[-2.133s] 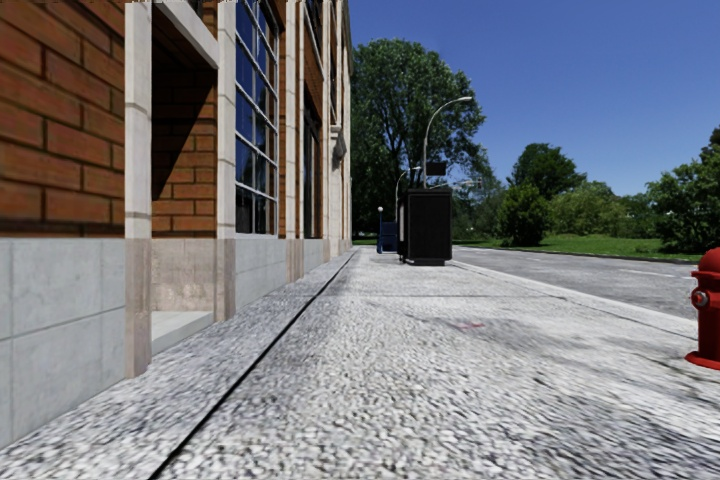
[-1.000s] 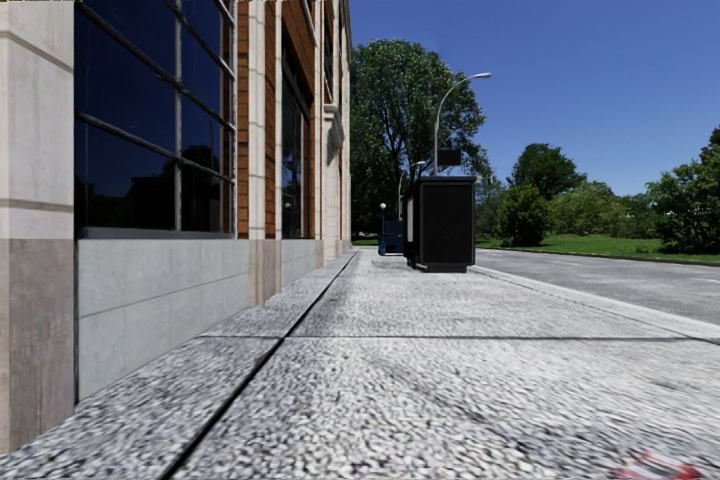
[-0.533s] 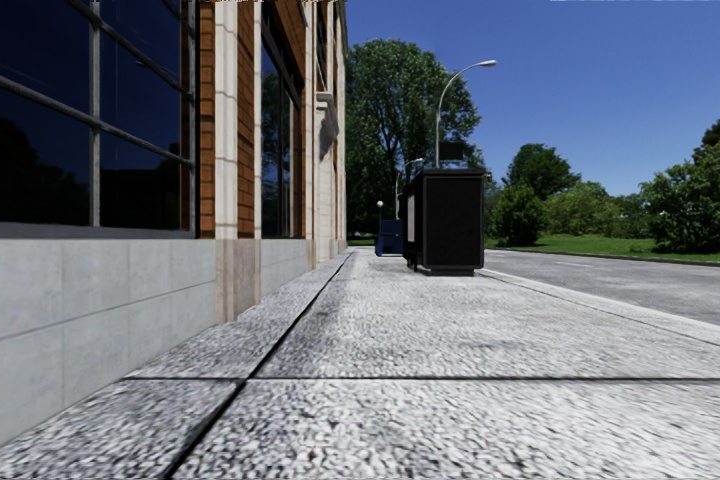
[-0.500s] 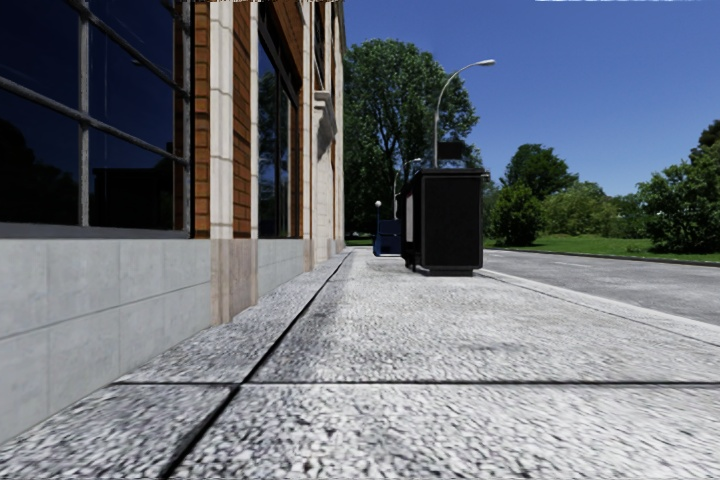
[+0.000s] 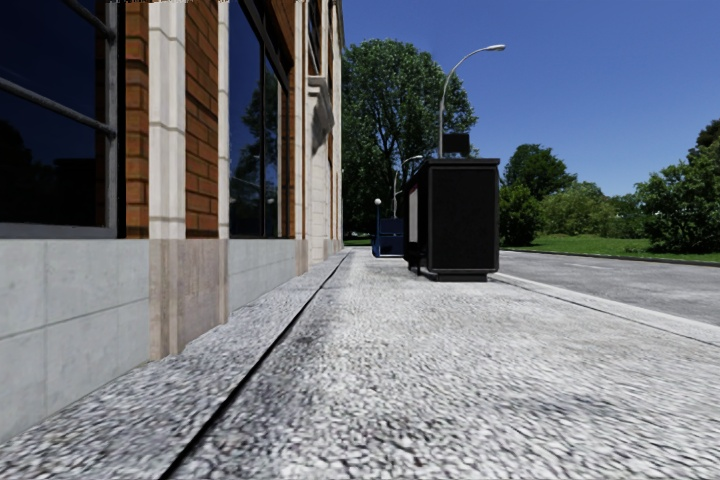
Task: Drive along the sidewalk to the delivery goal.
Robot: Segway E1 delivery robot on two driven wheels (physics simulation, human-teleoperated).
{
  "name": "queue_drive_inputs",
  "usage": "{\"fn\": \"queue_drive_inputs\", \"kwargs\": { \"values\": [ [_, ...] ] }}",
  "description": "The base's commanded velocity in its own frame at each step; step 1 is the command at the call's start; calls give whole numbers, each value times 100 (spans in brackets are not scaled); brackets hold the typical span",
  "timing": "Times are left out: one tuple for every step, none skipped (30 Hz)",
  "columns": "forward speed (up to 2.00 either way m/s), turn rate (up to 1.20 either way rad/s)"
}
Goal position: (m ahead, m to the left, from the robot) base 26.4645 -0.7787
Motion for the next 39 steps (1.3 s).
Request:
{"fn": "queue_drive_inputs", "kwargs": {
  "values": [
    [200, 0],
    [200, 0],
    [200, 0],
    [200, 0],
    [200, 0],
    [200, 0],
    [200, 0],
    [200, 0],
    [200, 0],
    [200, 0],
    [200, 0],
    [200, 0],
    [200, 5],
    [200, 5],
    [200, 8],
    [200, 9],
    [200, 0],
    [200, 0],
    [200, 0],
    [200, 0],
    [200, 0],
    [200, 0],
    [200, 0],
    [200, 0],
    [200, 7],
    [200, 7],
    [200, 19],
    [200, 26],
    [200, 28],
    [200, 28],
    [200, 21],
    [200, 0],
    [200, 0],
    [200, 0],
    [200, 0],
    [200, 0],
    [200, 0],
    [200, 0],
    [200, 0]
  ]
}}
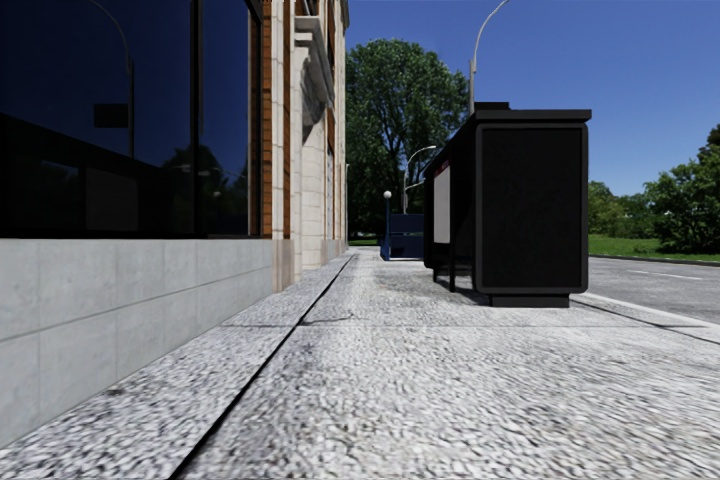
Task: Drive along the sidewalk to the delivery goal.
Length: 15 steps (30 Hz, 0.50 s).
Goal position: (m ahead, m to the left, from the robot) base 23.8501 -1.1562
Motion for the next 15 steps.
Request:
{"fn": "queue_drive_inputs", "kwargs": {
  "values": [
    [200, 7],
    [200, 7],
    [200, 11],
    [200, 9],
    [200, 0],
    [200, 0],
    [200, 0],
    [200, 0],
    [200, 0],
    [200, 0],
    [200, 0],
    [200, 0],
    [200, 4],
    [200, 4],
    [200, 15]
  ]
}}
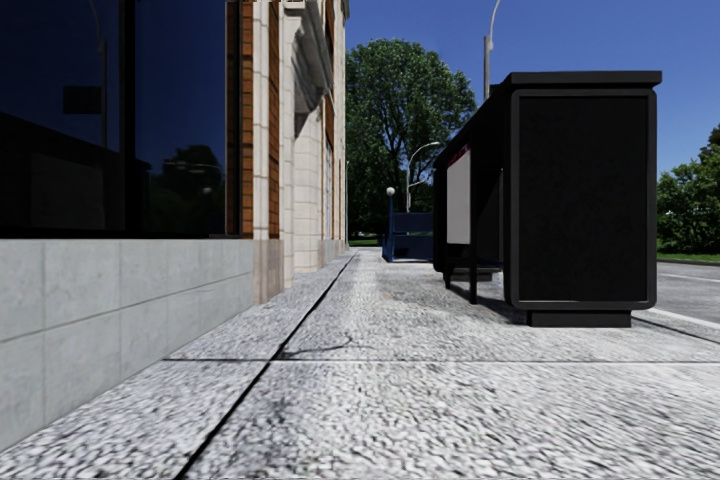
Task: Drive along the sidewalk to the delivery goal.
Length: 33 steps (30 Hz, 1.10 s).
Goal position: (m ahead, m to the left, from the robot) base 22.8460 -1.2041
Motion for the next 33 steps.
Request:
{"fn": "queue_drive_inputs", "kwargs": {
  "values": [
    [200, 19],
    [200, 13],
    [200, 13],
    [200, 0],
    [200, 0],
    [200, 0],
    [200, 0],
    [200, 0],
    [200, 0],
    [200, 0],
    [200, 0],
    [200, 0],
    [200, 0],
    [200, 0],
    [200, 0],
    [200, 0],
    [200, 0],
    [200, 0],
    [200, 0],
    [200, 0],
    [200, 19],
    [200, 19],
    [200, 25],
    [200, 12],
    [200, 0],
    [200, 0],
    [200, 0],
    [200, 0],
    [200, 0],
    [200, 0],
    [200, 0],
    [200, 0],
    [200, 8]
  ]
}}
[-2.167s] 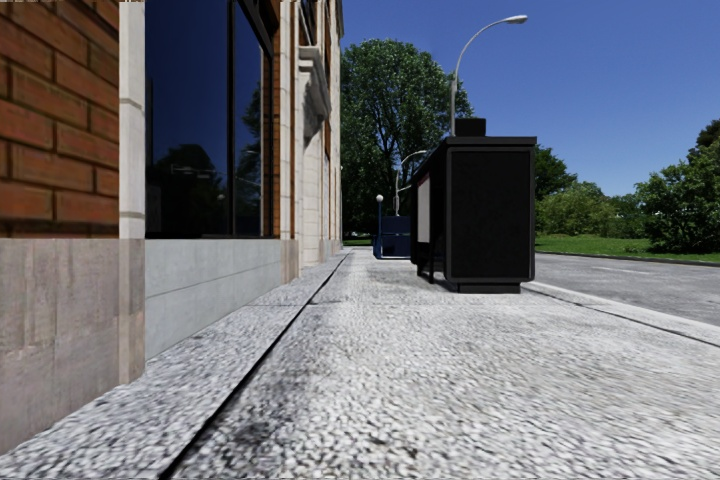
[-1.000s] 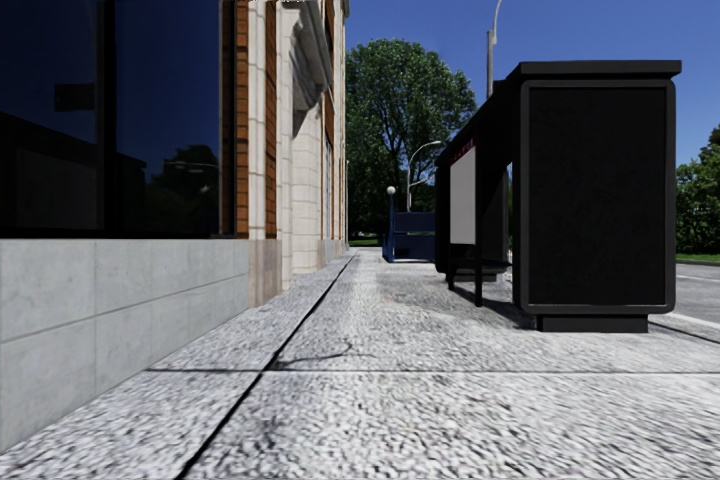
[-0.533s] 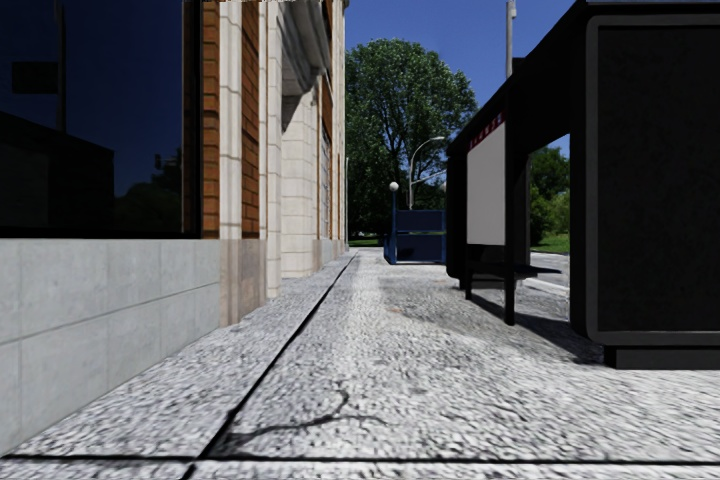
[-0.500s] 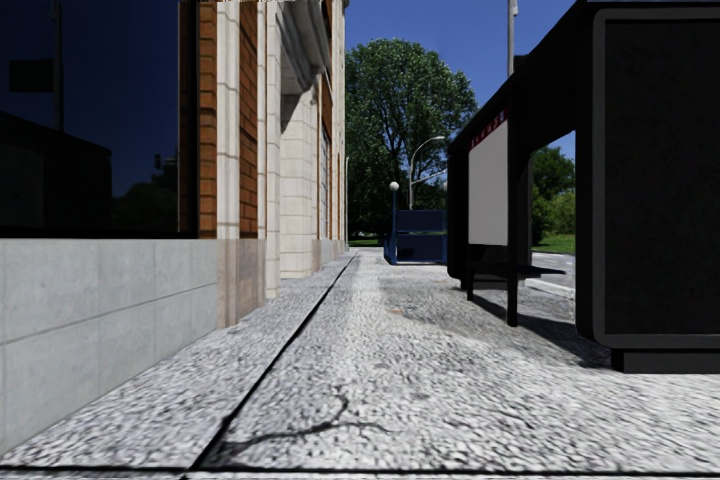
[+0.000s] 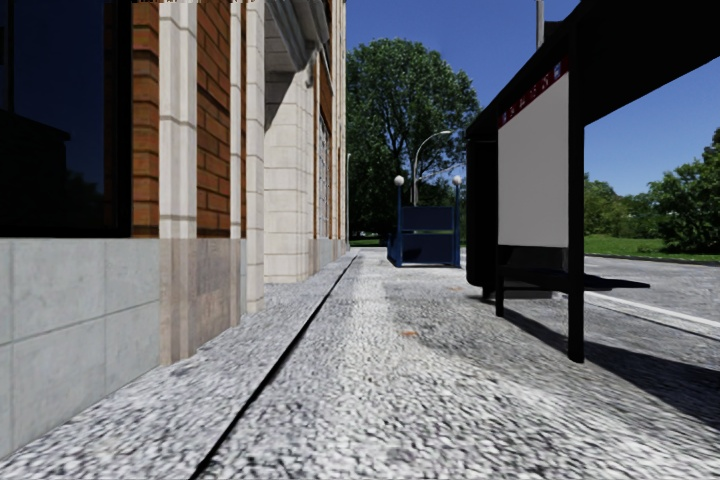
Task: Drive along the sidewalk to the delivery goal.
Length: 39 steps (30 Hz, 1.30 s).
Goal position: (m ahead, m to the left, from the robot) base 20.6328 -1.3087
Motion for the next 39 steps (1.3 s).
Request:
{"fn": "queue_drive_inputs", "kwargs": {
  "values": [
    [200, 8],
    [200, 23],
    [200, 28],
    [200, 28],
    [200, 28],
    [200, 19],
    [200, 1],
    [200, 1],
    [200, 0],
    [200, 0],
    [200, 0],
    [200, 0],
    [200, 0],
    [200, 0],
    [200, 0],
    [200, 0],
    [200, 0],
    [200, 0],
    [200, 0],
    [200, 0],
    [200, 0],
    [200, 0],
    [200, 0],
    [200, 0],
    [200, 0],
    [200, 0],
    [200, 0],
    [200, 0],
    [200, 0],
    [200, 0],
    [200, 0],
    [200, 0],
    [200, 0],
    [200, 0],
    [200, 0],
    [200, 0],
    [200, 0],
    [200, 0],
    [200, 0]
  ]
}}
